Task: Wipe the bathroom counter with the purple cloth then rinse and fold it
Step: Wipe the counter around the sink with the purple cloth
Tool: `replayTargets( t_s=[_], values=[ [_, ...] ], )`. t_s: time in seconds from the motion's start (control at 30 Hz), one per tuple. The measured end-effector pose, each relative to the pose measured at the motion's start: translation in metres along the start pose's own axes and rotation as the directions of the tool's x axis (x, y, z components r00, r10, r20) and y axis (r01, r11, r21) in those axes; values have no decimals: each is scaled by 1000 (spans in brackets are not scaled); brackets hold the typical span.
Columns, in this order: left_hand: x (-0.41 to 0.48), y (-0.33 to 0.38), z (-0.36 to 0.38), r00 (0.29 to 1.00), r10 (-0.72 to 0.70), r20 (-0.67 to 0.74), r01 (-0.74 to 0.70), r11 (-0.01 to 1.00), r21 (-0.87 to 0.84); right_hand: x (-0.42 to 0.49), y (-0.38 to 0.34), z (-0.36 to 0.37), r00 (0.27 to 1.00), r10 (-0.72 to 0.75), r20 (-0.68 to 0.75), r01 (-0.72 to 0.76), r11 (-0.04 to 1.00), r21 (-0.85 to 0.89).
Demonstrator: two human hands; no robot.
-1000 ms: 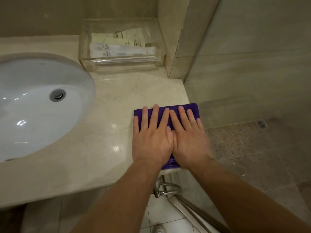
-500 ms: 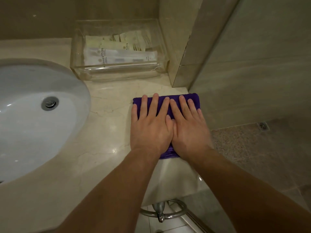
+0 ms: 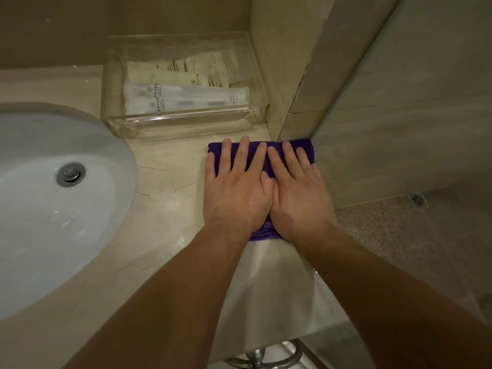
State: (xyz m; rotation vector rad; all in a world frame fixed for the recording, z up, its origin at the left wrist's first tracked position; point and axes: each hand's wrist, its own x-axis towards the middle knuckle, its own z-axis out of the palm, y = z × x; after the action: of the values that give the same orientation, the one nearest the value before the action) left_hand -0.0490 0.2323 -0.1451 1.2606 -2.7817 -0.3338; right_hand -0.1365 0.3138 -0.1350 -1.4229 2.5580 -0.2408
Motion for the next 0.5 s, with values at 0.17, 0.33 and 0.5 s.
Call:
replayTargets(
  t_s=[0.17,0.33,0.5],
  values=[
    [-1,0,-2,1000,1,13,-2,1000,12,-2,-1,0,1000,7,0,-7,1000,18],
    [-8,0,-3,999,13,36,-14,1000,10,-8,-1,-1,1000,0,28,0,1000,3],
    [-33,0,-1,999,17,28,-18,999,27,-31,-2,4,999,-10,31,11,1000,-24]
  ],
)
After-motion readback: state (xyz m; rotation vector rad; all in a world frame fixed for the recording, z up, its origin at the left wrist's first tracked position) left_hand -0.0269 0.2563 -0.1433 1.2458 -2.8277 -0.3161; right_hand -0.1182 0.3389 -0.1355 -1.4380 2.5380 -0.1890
